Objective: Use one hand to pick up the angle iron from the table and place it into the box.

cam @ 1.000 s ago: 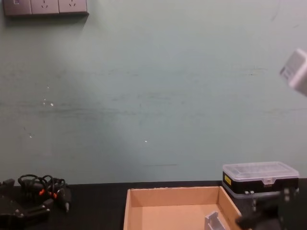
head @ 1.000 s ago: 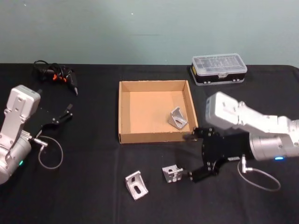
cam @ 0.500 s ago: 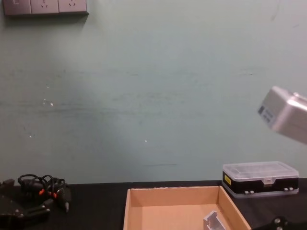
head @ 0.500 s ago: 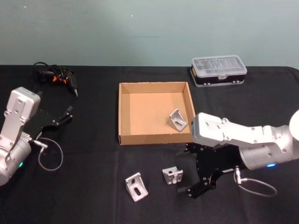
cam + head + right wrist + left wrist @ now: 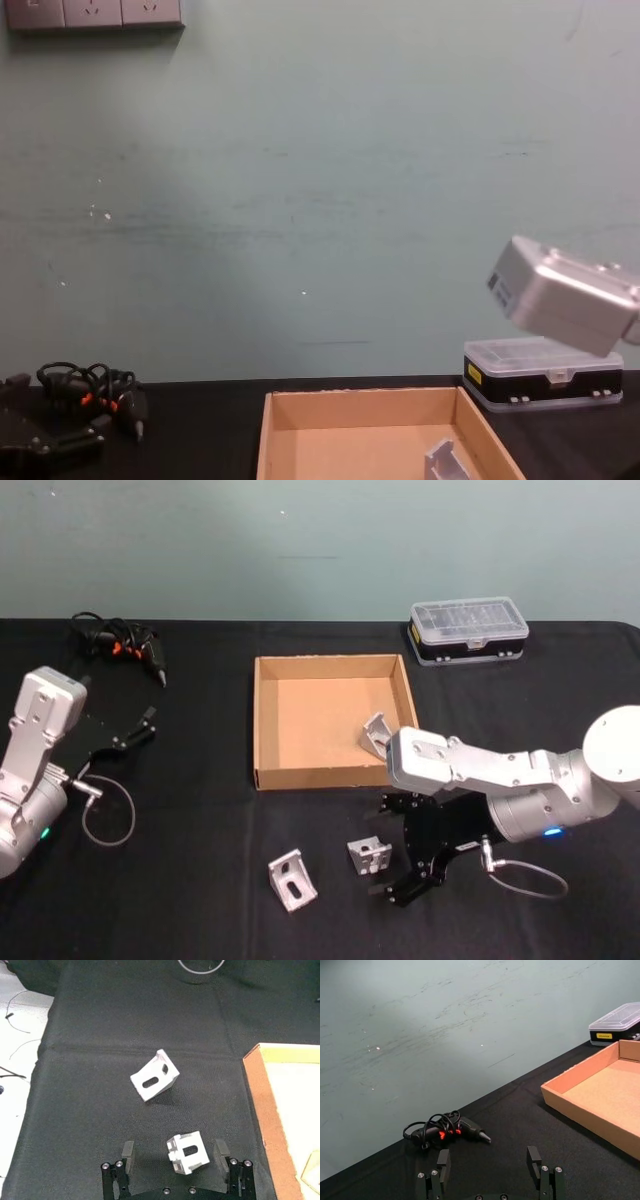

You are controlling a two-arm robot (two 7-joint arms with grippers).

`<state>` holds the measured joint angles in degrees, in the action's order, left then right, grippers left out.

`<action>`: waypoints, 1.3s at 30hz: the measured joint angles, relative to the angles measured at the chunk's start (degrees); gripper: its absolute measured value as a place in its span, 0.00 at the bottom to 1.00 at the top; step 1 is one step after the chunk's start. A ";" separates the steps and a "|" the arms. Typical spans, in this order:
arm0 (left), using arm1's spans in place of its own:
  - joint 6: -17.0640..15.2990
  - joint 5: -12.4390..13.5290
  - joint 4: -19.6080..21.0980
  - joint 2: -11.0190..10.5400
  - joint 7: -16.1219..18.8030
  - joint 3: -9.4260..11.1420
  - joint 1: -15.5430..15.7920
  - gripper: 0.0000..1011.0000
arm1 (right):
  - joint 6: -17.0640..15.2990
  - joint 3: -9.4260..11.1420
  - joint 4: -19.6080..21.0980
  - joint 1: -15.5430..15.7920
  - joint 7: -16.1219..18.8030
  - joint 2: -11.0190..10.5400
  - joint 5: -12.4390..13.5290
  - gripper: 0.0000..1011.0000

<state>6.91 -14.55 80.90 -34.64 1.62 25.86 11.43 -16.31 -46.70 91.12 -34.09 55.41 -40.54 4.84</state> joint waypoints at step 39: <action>0.00 0.00 0.00 0.00 0.00 0.00 0.00 0.99 | 0.80 -3.29 -3.95 -2.50 -1.83 1.03 0.40 0.20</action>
<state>6.91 -14.55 80.90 -34.64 1.62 25.86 11.43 -15.51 -49.99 87.17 -36.59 53.58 -39.51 5.24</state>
